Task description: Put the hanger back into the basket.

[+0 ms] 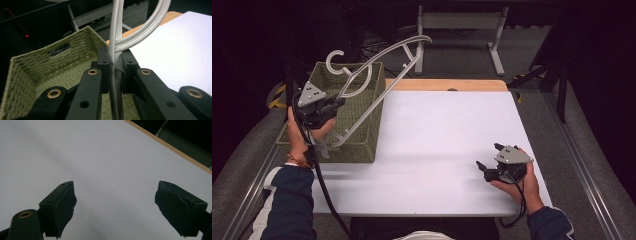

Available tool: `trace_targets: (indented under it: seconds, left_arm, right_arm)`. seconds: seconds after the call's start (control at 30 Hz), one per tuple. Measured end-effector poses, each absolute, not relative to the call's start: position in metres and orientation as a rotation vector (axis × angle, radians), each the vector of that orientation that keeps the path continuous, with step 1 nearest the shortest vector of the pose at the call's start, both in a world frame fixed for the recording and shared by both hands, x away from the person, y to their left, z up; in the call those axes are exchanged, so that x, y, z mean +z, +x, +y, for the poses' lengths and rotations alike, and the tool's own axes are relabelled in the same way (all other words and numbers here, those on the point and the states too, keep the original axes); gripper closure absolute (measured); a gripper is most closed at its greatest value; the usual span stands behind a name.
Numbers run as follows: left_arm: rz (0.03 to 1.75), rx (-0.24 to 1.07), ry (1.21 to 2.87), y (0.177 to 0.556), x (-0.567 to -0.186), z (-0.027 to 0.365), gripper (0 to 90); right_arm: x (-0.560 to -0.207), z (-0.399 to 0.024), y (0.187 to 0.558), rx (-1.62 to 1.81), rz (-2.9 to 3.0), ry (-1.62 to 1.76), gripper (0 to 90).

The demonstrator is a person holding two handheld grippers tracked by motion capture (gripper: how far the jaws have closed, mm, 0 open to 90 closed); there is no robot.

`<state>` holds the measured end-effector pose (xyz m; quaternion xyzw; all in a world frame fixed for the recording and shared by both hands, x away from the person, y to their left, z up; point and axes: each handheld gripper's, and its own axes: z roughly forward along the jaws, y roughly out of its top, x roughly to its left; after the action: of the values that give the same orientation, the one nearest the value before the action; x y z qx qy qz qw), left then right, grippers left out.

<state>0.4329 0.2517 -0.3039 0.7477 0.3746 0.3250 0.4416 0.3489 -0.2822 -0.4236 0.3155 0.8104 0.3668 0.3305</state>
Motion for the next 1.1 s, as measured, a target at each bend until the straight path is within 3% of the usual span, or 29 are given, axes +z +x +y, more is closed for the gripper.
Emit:
trace_targets:
  seconds: [1.1]
  left_arm:
    - [1.109,0.836,1.888,0.477,-0.321,0.298,80.7]
  right_arm:
    - [-0.431,-0.267,0.352,0.920,2.178,0.794,16.7]
